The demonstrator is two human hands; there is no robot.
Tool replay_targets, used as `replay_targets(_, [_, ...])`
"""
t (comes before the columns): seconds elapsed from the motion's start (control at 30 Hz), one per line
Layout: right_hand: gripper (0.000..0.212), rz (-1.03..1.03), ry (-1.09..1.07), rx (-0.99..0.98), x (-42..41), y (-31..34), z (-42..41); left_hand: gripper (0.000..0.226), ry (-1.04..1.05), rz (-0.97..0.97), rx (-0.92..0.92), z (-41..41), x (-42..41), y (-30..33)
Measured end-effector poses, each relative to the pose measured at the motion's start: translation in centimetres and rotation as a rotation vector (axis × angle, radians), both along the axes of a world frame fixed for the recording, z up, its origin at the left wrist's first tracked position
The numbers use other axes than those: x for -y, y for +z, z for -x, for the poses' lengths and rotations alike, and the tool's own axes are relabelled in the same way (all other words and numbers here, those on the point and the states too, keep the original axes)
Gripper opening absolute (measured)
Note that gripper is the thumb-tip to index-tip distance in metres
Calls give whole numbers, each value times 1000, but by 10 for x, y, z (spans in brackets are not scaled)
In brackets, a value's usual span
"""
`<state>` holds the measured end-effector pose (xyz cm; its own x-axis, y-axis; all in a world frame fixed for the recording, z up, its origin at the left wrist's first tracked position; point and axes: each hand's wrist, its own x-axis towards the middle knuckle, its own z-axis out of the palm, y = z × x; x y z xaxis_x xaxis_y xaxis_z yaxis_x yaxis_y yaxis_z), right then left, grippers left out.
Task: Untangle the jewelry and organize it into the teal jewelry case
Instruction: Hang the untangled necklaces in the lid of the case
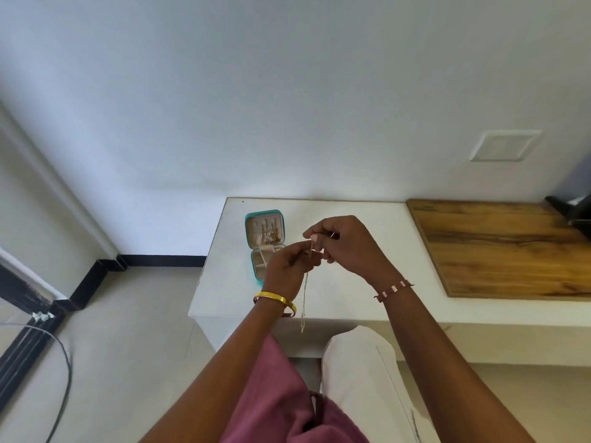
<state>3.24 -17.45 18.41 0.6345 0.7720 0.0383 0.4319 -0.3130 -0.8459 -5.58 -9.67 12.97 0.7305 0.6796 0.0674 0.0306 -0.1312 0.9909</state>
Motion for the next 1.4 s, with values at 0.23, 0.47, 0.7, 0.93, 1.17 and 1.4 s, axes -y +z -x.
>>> replay_targets(0.23, [18, -5, 35, 15, 18, 27, 8, 20, -63, 63, 49, 18, 9, 24])
replay_targets(0.47, [16, 21, 74, 86, 29, 42, 13, 16, -62, -103, -3, 25, 5, 31])
replay_targets(0.7, [18, 13, 88, 123, 34, 54, 13, 16, -86, -124, -76, 32, 0, 31])
replay_targets(0.93, [17, 75, 146, 142, 36, 60, 20, 18, -37, -194, -10, 29, 7, 43])
replay_targets(1.17, [15, 75, 158, 148, 37, 64, 21, 19, 17, -311, -51, 27, 7, 47])
replay_targets(1.4, [15, 70, 154, 140, 39, 62, 20, 12, -3, -259, -14, 29, 6, 46])
